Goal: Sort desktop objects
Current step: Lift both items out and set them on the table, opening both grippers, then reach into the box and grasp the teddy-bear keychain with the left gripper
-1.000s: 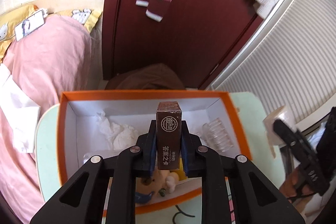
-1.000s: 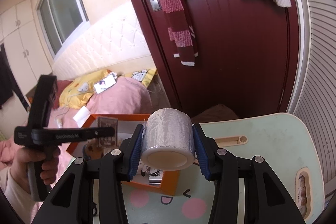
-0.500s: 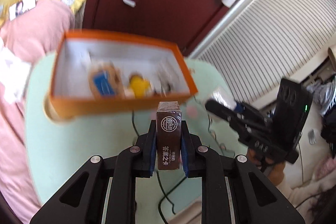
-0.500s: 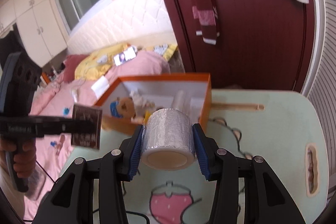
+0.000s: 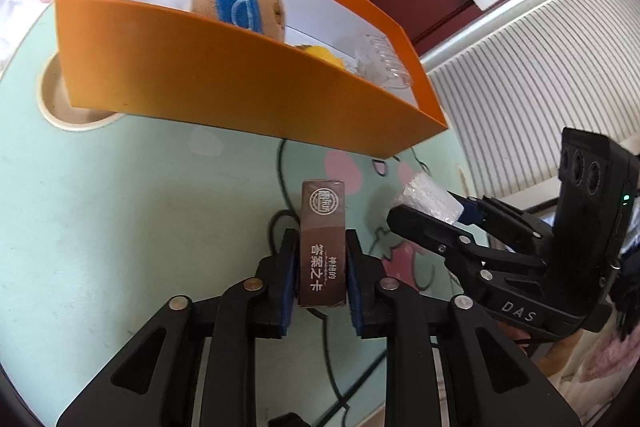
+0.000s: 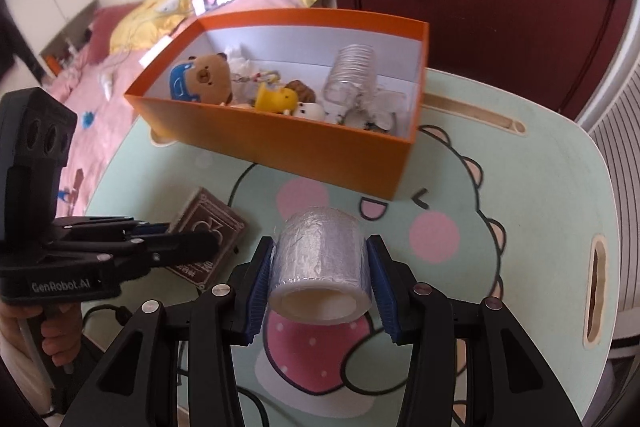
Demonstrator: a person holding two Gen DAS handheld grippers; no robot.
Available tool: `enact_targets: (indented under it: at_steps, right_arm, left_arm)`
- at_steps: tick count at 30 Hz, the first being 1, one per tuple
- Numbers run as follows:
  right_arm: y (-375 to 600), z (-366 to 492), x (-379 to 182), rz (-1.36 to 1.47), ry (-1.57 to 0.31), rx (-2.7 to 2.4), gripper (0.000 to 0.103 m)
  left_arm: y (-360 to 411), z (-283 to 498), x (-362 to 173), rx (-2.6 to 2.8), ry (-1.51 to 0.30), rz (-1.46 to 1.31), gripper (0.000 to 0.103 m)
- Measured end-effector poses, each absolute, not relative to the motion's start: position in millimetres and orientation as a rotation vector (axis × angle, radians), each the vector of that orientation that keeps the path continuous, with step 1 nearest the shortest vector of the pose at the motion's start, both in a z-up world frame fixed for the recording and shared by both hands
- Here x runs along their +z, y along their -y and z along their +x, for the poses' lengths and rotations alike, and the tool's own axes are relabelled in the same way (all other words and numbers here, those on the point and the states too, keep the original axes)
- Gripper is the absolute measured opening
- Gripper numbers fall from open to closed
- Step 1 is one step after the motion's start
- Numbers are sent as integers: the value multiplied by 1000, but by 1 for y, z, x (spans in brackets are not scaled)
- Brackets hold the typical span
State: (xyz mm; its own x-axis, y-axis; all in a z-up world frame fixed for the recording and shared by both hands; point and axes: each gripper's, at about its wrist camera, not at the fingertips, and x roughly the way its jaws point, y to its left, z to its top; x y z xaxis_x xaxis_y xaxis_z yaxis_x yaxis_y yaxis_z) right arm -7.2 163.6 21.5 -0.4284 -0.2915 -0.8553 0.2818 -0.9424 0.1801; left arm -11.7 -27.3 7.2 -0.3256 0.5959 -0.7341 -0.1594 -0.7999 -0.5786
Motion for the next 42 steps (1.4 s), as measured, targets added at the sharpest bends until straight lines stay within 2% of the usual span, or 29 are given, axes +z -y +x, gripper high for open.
enact_targets:
  at_steps: [3,4,5,8,11,21,28,37,42]
  right_arm:
    - [-154,-14,20,1434,-10,-2390,45]
    - [-152,-15,19,1429,-19,-2390,45]
    - [-149,-17,19,1425,-23,-2394,46]
    - [-147,-21,21,1398,6,-2398,49]
    - [-149,-21,26,1319,53,-2426,61]
    - [-163,-9,47,1097,240,-2449,64]
    - [-175,-8,37,1147,354,-2434,65]
    - [-186,-2,29,1167,411,-2430,65]
    - [-191,-1,26,1174,440,-2428,65]
  left_arm:
    - [39,-6,13,2235,602,-1414,55]
    - [45,-7,14,2267,626,-1408,67]
    - [52,-9,15,2299,652,-1404,72]
    - [68,-10,13,2332,717,-1388,72]
    - [77,-8,11,2346,728,-1386,72]
    - [85,6,20,2378,751,-1270,72]
    - [77,-4,38,2412,716,-1220,72]
    - [68,-21,71,2498,572,-1131,72]
    - [53,-44,87,2522,423,-1148,72]
